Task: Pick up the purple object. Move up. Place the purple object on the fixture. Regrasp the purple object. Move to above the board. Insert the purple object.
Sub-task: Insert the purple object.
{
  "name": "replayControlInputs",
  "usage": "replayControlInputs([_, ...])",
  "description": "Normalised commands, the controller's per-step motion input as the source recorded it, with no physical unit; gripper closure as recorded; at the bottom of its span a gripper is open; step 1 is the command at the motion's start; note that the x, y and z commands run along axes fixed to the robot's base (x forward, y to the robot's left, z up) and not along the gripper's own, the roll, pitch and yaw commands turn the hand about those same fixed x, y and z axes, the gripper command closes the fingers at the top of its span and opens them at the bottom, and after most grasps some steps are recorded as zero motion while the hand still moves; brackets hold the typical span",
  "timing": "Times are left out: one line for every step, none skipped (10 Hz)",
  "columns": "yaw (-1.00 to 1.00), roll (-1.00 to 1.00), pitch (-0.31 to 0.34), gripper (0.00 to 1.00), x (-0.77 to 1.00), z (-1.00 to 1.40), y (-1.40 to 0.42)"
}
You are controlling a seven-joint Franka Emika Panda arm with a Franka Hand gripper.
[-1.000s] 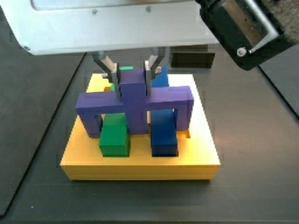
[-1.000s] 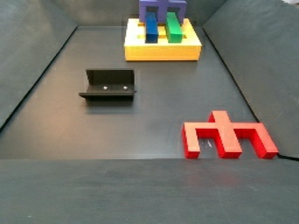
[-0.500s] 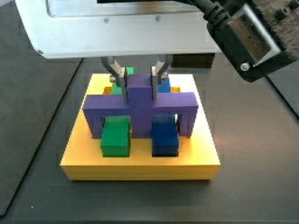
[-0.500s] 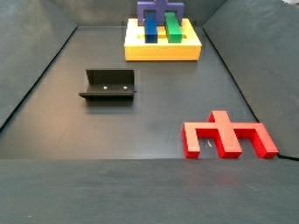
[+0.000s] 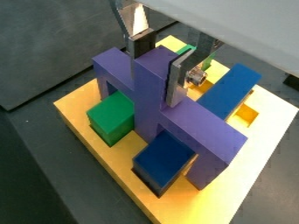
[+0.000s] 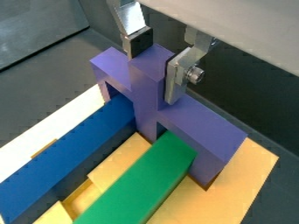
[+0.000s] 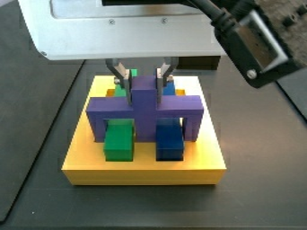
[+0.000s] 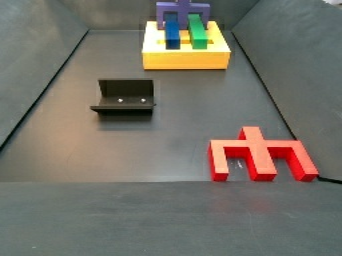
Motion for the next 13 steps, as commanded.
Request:
replayControlInputs([0.03,0.5,0.107,1.0,0.08,0.0,-0.17])
replayControlInputs([0.02,0.5,0.061,1.0,0.03,-0.13,-0.12])
replayControlInputs([0.02,0.33,0.0,1.0,0.0,-0.43,-0.01])
replayControlInputs([0.0,0.09,-0.014,1.0,-0.03,-0.43,0.0])
replayControlInputs([0.05,0.0,-0.036,1.0,-0.1,-0.4,0.0])
replayControlInputs([0.09,0.0,-0.051,1.0,-0.17,-0.52,0.0])
replayControlInputs([0.08,0.0,-0.05,1.0,-0.07,-0.69,0.1])
replayControlInputs([0.0,0.0,-0.026,1.0,-0.21,-0.38,0.07])
replayControlInputs([0.0,0.0,-0.039,1.0,-0.21,-0.15,0.0])
replayControlInputs([0.0,0.0,-0.06,1.0,-0.08,-0.3,0.0])
replayControlInputs([0.0,0.06,-0.086,1.0,-0.06,-0.93,0.0])
replayControlInputs([0.0,0.06,-0.096,1.0,-0.04,-0.99,0.0])
replayControlInputs([0.0,0.0,0.0,1.0,0.0,0.0,0.0])
